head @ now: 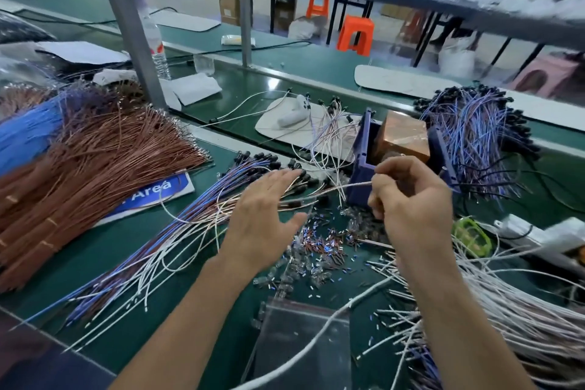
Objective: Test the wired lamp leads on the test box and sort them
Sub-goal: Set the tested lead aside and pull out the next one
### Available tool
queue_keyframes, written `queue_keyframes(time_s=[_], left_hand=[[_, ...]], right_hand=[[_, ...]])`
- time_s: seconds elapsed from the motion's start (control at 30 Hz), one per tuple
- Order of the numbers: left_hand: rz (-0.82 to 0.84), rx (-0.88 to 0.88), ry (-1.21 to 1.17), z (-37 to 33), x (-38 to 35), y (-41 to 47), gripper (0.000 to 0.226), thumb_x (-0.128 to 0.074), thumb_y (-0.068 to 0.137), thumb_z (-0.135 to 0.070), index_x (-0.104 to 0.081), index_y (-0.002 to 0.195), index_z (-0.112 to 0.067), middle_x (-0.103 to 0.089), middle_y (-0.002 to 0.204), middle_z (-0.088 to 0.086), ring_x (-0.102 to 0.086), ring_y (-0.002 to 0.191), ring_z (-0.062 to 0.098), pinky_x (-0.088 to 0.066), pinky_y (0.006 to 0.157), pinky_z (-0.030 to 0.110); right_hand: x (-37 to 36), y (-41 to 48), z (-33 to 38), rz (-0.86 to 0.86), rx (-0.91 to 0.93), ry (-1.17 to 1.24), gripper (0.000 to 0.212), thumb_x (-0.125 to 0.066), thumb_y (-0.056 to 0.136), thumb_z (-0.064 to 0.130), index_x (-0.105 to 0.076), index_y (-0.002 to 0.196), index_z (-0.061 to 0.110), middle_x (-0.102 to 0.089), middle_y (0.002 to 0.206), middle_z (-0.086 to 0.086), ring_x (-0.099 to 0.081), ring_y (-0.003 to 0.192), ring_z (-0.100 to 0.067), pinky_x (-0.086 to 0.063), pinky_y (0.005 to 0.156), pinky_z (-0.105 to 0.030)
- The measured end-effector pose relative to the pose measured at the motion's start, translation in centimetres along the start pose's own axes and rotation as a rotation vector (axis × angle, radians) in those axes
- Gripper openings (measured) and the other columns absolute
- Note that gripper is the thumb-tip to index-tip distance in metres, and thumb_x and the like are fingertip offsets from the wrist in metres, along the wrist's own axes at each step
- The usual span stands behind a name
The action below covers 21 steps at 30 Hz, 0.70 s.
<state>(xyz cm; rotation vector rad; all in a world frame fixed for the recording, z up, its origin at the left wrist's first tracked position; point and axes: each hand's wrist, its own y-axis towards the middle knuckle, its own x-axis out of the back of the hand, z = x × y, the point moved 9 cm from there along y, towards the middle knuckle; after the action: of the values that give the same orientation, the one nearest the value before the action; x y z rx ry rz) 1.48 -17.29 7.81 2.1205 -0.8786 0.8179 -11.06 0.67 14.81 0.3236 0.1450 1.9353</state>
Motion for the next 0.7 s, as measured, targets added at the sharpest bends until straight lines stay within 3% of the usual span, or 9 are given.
queue_keyframes(time_s=[0.07,0.13,0.17,0.3,0.37,0.47,0.6,0.7], left_hand=[[0.12,0.075,-0.253,-1.6,-1.0,0.9,0.049,-0.073,0.093,-0.034,-0.058,0.14,-0.042,-0.058,0.125,-0.032,-0.05,0.103,-0.025,-0.034,0.1,0.005],[0.198,0.184,-0.488,-2.4,-1.9,1.4,0.023,-0.074,0.094,-0.022,-0.077,0.116,-0.029,-0.076,0.093,-0.019,-0.06,0.067,-0.016,-0.041,0.065,0.002],[0.218,0.228,-0.589,-2.6,-2.1,1.4,0.016,-0.075,0.093,-0.016,-0.081,0.105,-0.024,-0.078,0.082,-0.011,-0.059,0.057,-0.01,-0.042,0.056,0.005],[0.337,0.283,-0.821,-4.5,-3.4,1.2,0.02,-0.072,0.092,-0.005,-0.083,0.09,-0.02,-0.078,0.078,0.005,-0.064,0.07,0.01,-0.051,0.063,0.017],[0.392,0.258,-0.835,-5.8,-4.4,1.1,0.022,-0.069,0.094,-0.003,-0.083,0.09,-0.02,-0.077,0.074,0.003,-0.059,0.066,0.011,-0.045,0.058,0.017],[0.453,0.236,-0.814,-7.3,-5.8,0.7,0.026,-0.068,0.094,-0.003,-0.083,0.088,-0.023,-0.077,0.075,0.004,-0.058,0.068,0.016,-0.042,0.064,0.026],[0.559,0.221,-0.754,-7.4,-6.5,0.0,0.022,-0.074,0.09,-0.008,-0.084,0.09,-0.027,-0.078,0.077,0.003,-0.057,0.064,0.005,-0.043,0.06,0.015],[0.586,0.233,-0.713,-6.5,-6.5,0.0,0.02,-0.078,0.088,-0.006,-0.085,0.089,-0.025,-0.078,0.075,0.0,-0.061,0.062,0.0,-0.044,0.06,0.011]], right_hand=[[1.4,-0.2,-1.1,-0.05,-0.12,0.248,0.02,-0.065,0.092,-0.003,-0.068,0.085,0.016,-0.065,0.063,0.0,-0.058,0.057,-0.016,-0.047,0.051,-0.029],[2.9,-0.4,-2.5,-0.11,-0.247,0.476,0.02,-0.065,0.09,-0.006,-0.068,0.085,0.013,-0.065,0.067,-0.002,-0.058,0.059,-0.015,-0.05,0.053,-0.027],[3.7,-0.6,-3.2,-0.135,-0.302,0.575,0.02,-0.065,0.09,-0.007,-0.069,0.085,0.012,-0.066,0.071,-0.003,-0.059,0.06,-0.015,-0.051,0.055,-0.025],[5.1,-1.6,-5.2,-0.14,-0.404,0.717,0.017,-0.062,0.091,-0.003,-0.072,0.091,0.01,-0.072,0.086,-0.01,-0.057,0.061,-0.013,-0.048,0.056,-0.02],[4.3,-2.3,-5.9,-0.045,-0.453,0.662,0.014,-0.061,0.093,0.006,-0.074,0.098,0.007,-0.075,0.093,-0.014,-0.058,0.06,-0.013,-0.049,0.057,-0.022],[4.1,-2.7,-6.7,-0.003,-0.468,0.515,0.03,-0.053,0.103,0.015,-0.078,0.087,0.01,-0.076,0.088,-0.016,-0.064,0.061,-0.018,-0.054,0.063,-0.03],[6.9,-2.3,-7.5,-0.086,-0.44,0.384,0.031,-0.046,0.107,0.013,-0.072,0.091,0.007,-0.075,0.078,-0.012,-0.07,0.066,-0.02,-0.053,0.069,-0.033],[8.6,-2.6,-9.0,-0.116,-0.512,0.481,0.031,-0.043,0.108,0.013,-0.072,0.096,0.007,-0.072,0.073,-0.011,-0.074,0.077,-0.021,-0.056,0.074,-0.036]])
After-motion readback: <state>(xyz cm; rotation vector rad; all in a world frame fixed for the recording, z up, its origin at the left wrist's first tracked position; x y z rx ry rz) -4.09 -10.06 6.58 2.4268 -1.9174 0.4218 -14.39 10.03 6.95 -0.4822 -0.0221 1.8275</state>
